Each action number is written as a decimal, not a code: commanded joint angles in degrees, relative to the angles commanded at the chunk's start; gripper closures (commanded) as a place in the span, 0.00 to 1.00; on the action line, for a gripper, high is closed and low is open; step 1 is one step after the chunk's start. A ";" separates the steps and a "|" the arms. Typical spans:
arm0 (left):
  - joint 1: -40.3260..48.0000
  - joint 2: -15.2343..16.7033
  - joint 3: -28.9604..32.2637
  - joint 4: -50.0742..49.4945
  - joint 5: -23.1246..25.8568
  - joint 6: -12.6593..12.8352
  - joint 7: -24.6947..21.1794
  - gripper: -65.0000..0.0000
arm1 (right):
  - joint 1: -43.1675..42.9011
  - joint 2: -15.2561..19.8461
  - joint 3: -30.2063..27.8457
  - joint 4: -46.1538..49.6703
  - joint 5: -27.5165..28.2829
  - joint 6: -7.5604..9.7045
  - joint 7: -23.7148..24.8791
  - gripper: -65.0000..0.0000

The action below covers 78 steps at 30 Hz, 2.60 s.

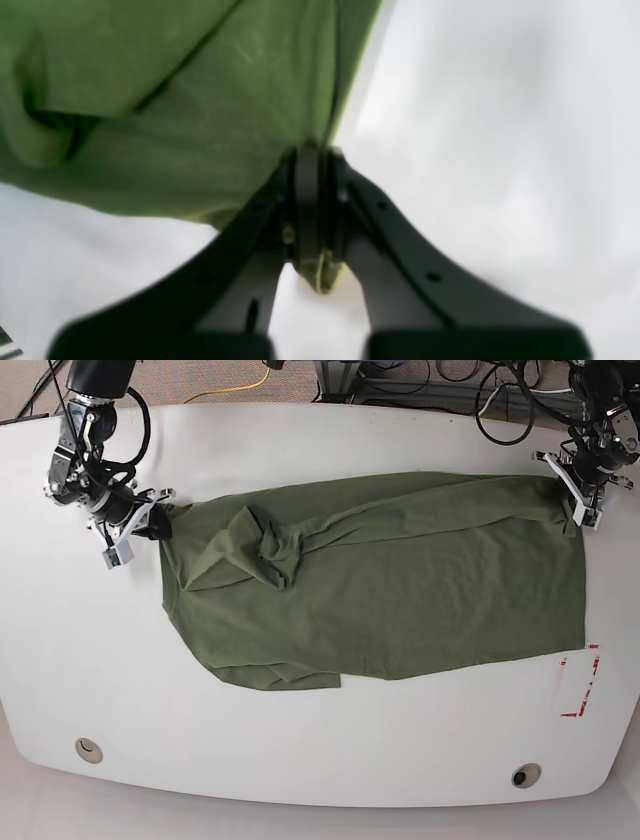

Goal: Layout the t-shirt on the table in an organized manner, then fold the t-shirt properly
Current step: 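Drag the shirt with both grippers away from the table edge, then open both grippers and release the shirt ends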

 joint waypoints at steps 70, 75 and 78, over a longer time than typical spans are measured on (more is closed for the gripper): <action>10.37 -0.35 4.04 11.34 -0.44 0.00 6.77 0.43 | -18.11 -0.26 15.12 14.33 -0.18 0.00 -1.58 0.51; 7.82 -0.35 3.87 11.43 -0.44 0.00 9.93 0.32 | -17.76 -0.26 15.03 14.51 -0.09 0.00 -1.58 0.51; 7.47 -0.26 3.87 12.75 -0.44 0.00 10.46 0.24 | -16.79 -0.26 15.03 14.51 -0.18 0.00 -1.76 0.51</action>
